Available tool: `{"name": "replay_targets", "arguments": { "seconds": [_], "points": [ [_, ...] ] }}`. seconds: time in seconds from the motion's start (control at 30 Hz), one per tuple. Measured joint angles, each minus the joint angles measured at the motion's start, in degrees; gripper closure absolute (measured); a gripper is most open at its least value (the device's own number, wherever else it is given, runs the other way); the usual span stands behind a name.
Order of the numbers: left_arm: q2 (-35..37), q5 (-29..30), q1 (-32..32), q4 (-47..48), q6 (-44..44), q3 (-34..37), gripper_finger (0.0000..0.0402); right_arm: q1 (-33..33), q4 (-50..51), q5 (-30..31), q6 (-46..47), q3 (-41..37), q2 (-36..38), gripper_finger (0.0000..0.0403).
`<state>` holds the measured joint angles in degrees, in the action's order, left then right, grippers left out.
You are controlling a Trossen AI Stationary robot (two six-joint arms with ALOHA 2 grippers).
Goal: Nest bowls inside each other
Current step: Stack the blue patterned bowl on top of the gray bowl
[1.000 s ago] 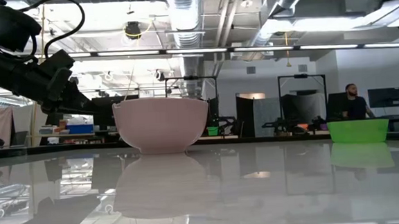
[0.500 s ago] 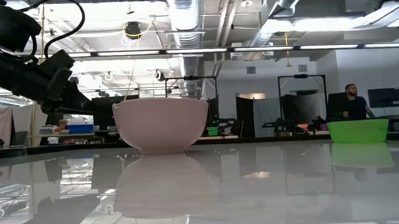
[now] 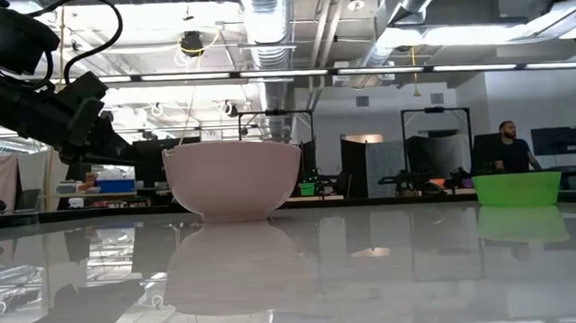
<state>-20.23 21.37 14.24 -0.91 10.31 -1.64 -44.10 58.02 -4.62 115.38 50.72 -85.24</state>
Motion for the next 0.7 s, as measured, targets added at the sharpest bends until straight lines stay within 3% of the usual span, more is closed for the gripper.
{"name": "replay_targets", "arguments": {
  "seconds": [0.17,0.4,0.7],
  "points": [
    [0.0,0.0,0.0,0.0,0.0,0.0,0.0244,1.3,-3.4,0.0,-4.2,-2.3,0.3,0.0228],
    [0.0,0.0,0.0,0.0,0.0,0.0,0.0244,3.3,-5.6,0.2,-11.4,-2.4,0.8,0.0381],
    [0.0,0.0,0.0,0.0,0.0,0.0,0.0244,6.9,-6.2,6.0,-11.3,-2.7,10.6,0.0387]
  ]
}}
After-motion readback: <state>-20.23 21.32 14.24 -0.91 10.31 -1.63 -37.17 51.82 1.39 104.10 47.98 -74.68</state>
